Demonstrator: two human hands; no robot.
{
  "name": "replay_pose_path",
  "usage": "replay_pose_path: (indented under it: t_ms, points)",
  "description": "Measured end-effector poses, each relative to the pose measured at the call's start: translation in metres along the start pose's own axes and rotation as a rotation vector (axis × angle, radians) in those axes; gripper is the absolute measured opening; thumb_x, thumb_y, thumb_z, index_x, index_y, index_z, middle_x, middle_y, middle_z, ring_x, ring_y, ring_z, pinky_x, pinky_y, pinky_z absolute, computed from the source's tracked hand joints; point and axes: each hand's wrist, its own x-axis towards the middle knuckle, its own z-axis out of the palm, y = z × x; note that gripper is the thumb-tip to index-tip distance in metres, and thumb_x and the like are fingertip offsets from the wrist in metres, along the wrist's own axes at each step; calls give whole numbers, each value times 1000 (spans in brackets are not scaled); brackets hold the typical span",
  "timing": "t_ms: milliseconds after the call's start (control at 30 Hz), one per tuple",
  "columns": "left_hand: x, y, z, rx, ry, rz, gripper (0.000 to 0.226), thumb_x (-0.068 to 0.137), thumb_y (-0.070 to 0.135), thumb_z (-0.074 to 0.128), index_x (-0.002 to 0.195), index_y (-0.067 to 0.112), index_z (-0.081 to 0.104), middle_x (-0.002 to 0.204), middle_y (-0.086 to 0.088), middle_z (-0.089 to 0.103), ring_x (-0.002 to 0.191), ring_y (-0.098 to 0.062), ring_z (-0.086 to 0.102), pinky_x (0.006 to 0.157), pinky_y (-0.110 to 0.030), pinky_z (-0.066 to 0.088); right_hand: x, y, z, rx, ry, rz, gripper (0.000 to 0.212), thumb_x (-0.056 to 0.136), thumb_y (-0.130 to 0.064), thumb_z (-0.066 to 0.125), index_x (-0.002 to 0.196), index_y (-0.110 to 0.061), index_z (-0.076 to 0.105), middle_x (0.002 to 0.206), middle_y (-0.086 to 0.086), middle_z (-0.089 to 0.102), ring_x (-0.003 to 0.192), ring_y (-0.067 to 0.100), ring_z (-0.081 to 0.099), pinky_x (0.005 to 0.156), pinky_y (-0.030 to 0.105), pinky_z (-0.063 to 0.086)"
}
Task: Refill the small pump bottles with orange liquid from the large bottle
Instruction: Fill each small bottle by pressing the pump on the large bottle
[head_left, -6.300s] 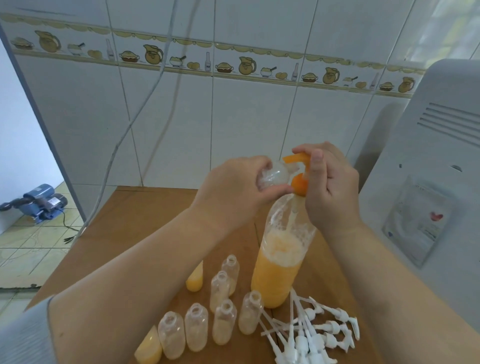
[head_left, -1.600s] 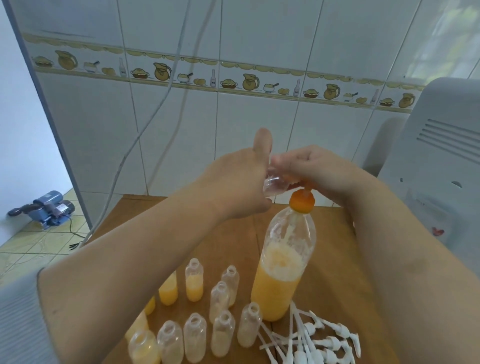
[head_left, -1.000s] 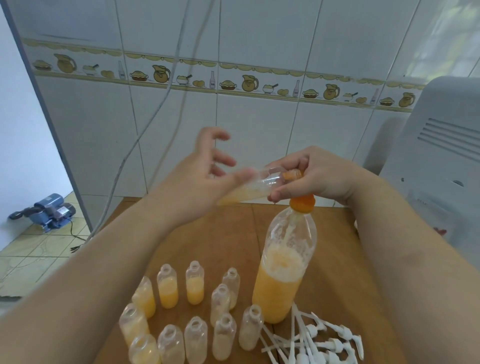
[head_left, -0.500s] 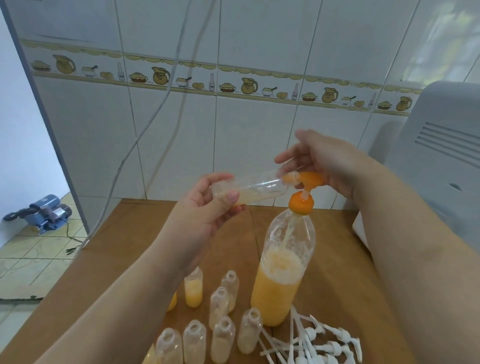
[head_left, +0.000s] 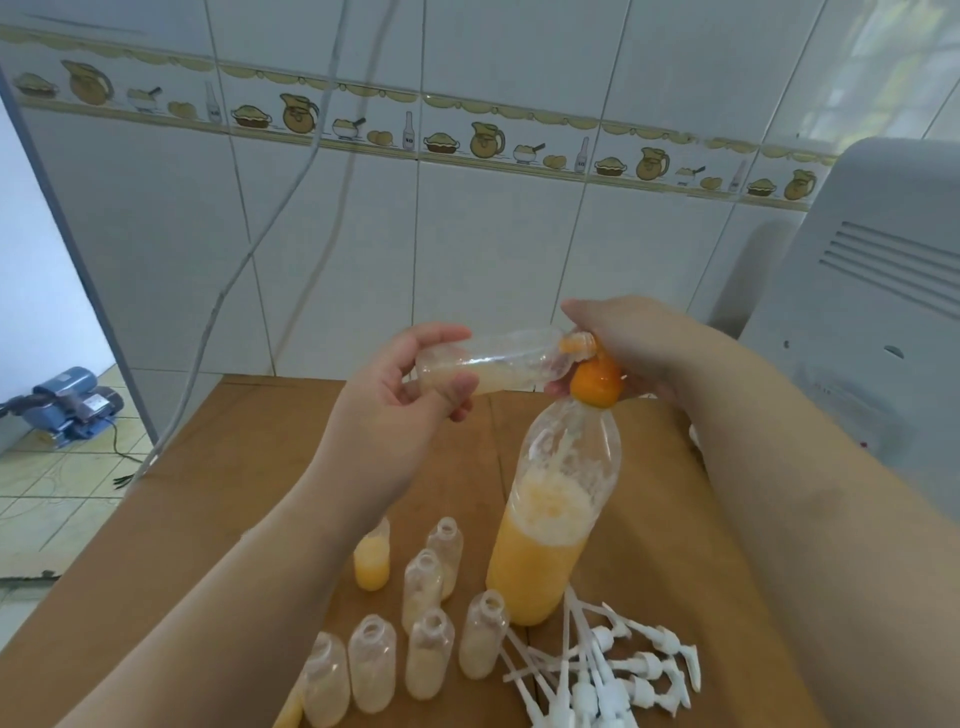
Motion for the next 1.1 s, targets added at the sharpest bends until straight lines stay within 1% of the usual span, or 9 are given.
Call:
replay_pose_path:
  t_ms: [100, 267, 400, 467, 600, 733, 833, 967, 1100]
  points:
    - [3, 10, -2, -20, -4, 29, 33, 74, 30, 61, 107, 30, 61, 90, 0, 67, 73, -7, 65, 71, -17, 54, -1, -8, -6, -31, -1, -53, 50, 99, -47, 30, 106, -10, 63, 79, 5, 74, 85, 23, 69, 81, 37, 54]
    - [2, 6, -5, 8, 23, 7, 34, 73, 28, 62, 106, 30, 62, 91, -2, 68, 73, -10, 66, 73, -20, 55, 2, -3, 6, -16, 46, -69, 56, 101, -41, 27, 81, -13, 70, 68, 2, 73, 84, 24, 68, 81, 34, 51]
    - [-2, 1, -3, 39, 11, -18, 32, 78, 24, 64, 109, 28, 62, 93, 0, 68, 73, -10, 66, 76, -23, 56, 2, 3, 10, -54, 56, -9, 52, 100, -42, 29, 104, -7, 67, 72, 3, 73, 71, 16, 64, 73, 31, 51]
    - [0, 5, -3, 50, 5, -1, 29, 81, 20, 64, 108, 31, 60, 96, 3, 67, 75, -8, 66, 76, -22, 56, 3, 1, 6, -89, 61, -14, 52, 99, -48, 28, 117, -11, 59, 79, 5, 72, 76, 17, 63, 71, 33, 52]
    - [2, 14, -7, 33, 21, 11, 28, 83, 18, 65, 105, 34, 60, 97, 4, 68, 79, -9, 68, 79, -25, 56, 1, -6, 1, -9, 42, -59, 54, 99, -51, 26, 113, -10, 60, 77, 4, 74, 83, 26, 69, 85, 42, 53]
    - [1, 10, -5, 28, 11, -25, 28, 84, 13, 64, 105, 33, 62, 99, 4, 67, 78, -10, 69, 78, -25, 57, -1, 0, 7, 77, 56, -37, 50, 101, -41, 30, 94, -5, 64, 67, 6, 73, 67, 20, 71, 71, 29, 57]
    - [-1, 8, -3, 37, 8, -52, 28, 86, 13, 63, 104, 34, 61, 96, 7, 66, 74, -7, 69, 77, -25, 57, -5, 3, 9, 60, 69, -15, 49, 101, -40, 32, 91, -5, 65, 58, 1, 70, 49, 11, 67, 48, 16, 54]
    - [-2, 14, -4, 24, -9, -34, 28, 85, 16, 64, 104, 37, 62, 95, 8, 68, 75, -7, 69, 79, -26, 57, -8, -2, 0, 16, 38, -38, 52, 101, -43, 29, 105, -6, 65, 79, 7, 74, 81, 22, 70, 81, 36, 54]
    - [-5, 15, -3, 33, -15, 24, 30, 85, 14, 63, 106, 35, 62, 96, 7, 65, 72, -5, 67, 75, -20, 56, -8, -5, -1, -63, 60, -32, 51, 100, -47, 27, 110, -11, 61, 80, 5, 73, 87, 22, 65, 78, 35, 52]
